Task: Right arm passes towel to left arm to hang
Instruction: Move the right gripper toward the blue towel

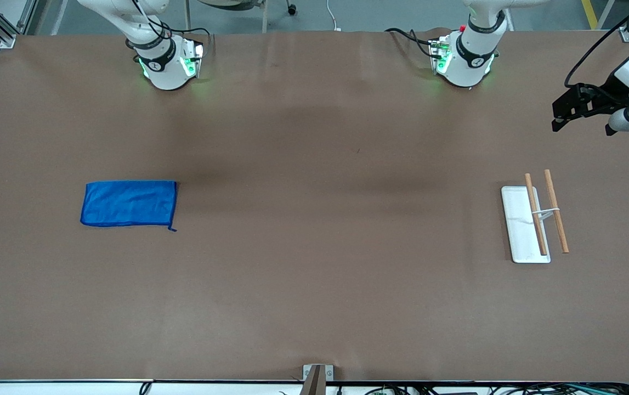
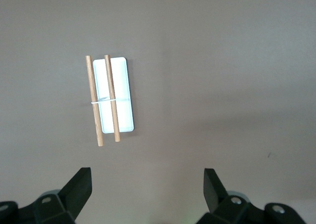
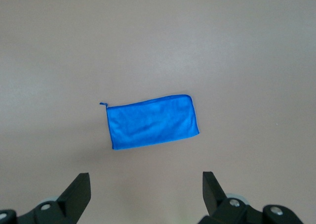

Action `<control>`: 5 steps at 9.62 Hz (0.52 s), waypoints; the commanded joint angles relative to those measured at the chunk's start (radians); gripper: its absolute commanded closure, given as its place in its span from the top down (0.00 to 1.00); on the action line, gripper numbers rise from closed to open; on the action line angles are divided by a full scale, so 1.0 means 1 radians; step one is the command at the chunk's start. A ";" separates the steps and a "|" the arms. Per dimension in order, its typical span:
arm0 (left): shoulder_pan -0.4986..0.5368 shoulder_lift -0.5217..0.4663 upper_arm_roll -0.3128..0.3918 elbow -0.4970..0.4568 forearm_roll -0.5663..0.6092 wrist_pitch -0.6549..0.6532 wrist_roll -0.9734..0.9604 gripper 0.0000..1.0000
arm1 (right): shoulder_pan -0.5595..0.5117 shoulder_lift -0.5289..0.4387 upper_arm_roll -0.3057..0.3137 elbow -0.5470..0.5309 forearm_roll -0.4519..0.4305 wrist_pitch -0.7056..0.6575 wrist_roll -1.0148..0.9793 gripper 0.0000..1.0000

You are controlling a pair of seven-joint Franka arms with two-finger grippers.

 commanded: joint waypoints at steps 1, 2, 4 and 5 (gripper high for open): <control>0.002 0.025 -0.005 -0.002 0.002 -0.018 -0.003 1.00 | 0.006 0.024 0.003 -0.103 -0.001 0.063 -0.040 1.00; 0.000 0.023 -0.005 -0.002 0.002 -0.018 -0.006 1.00 | 0.003 0.022 0.001 -0.183 -0.002 0.131 -0.067 1.00; 0.002 0.023 -0.012 -0.004 0.001 -0.018 -0.003 1.00 | -0.019 0.024 -0.004 -0.357 -0.002 0.295 -0.134 1.00; 0.002 0.023 -0.012 -0.006 -0.001 -0.026 -0.002 1.00 | -0.034 0.030 -0.004 -0.471 -0.004 0.415 -0.194 1.00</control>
